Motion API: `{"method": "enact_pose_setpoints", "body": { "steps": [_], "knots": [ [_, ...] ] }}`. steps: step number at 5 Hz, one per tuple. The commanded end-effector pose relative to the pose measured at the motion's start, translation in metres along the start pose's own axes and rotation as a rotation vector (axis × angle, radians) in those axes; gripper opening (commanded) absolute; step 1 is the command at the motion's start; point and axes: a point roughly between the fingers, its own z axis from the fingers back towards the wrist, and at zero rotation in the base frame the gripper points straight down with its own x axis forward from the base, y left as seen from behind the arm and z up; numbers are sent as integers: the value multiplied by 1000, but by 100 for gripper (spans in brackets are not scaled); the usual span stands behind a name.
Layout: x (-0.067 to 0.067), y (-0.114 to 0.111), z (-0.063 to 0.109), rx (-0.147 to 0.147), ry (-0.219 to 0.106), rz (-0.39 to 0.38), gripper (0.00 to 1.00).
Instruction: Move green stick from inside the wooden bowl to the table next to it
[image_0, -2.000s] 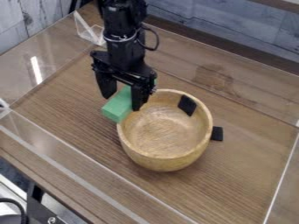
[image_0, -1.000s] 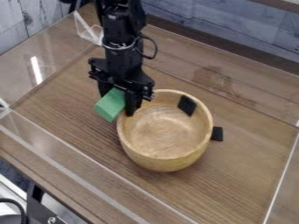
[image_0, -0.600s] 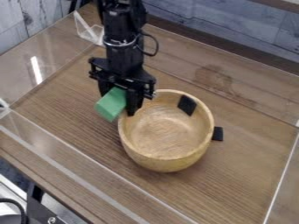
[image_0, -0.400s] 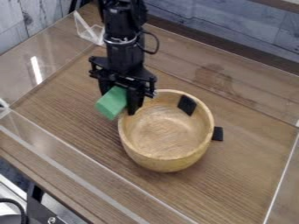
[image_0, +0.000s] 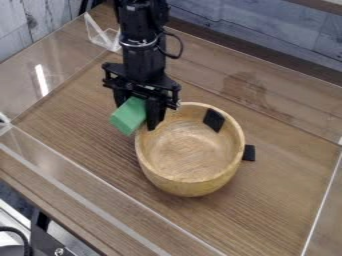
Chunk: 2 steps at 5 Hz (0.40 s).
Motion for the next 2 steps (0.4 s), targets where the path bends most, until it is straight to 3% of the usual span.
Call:
{"method": "enact_pose_setpoints", "body": {
  "steps": [1, 2],
  "knots": [
    [9, 0, 14, 0, -45, 12, 0],
    [8, -1, 15, -6, -41, 14, 0]
  ]
}}
